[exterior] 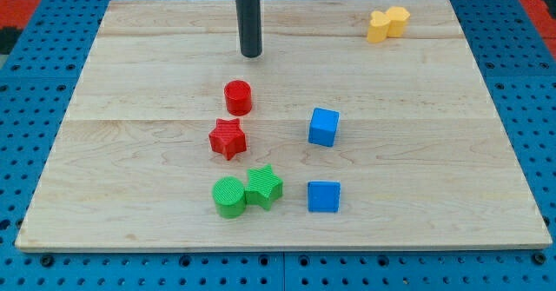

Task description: Drag the red circle diagonally top left to the red star

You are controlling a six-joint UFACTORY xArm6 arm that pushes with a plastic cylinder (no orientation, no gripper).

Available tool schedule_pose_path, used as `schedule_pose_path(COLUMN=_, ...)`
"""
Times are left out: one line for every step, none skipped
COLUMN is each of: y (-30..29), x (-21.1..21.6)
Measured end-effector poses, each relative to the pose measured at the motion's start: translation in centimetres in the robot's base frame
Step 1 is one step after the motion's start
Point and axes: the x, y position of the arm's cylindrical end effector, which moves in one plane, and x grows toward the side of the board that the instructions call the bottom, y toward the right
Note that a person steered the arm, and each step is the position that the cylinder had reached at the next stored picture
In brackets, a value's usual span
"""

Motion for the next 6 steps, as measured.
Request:
schedule_pose_path(y=-0.9, x=0.0)
schedule_pose_path(y=-1.0, x=0.4)
schedule_pose_path(y=-3.7, x=3.3)
schedule_pose_path(y=-1.3, x=5.5)
schedule_pose_path(y=2.2, x=6.3)
schedule_pose_path(y=0.6, x=10.8)
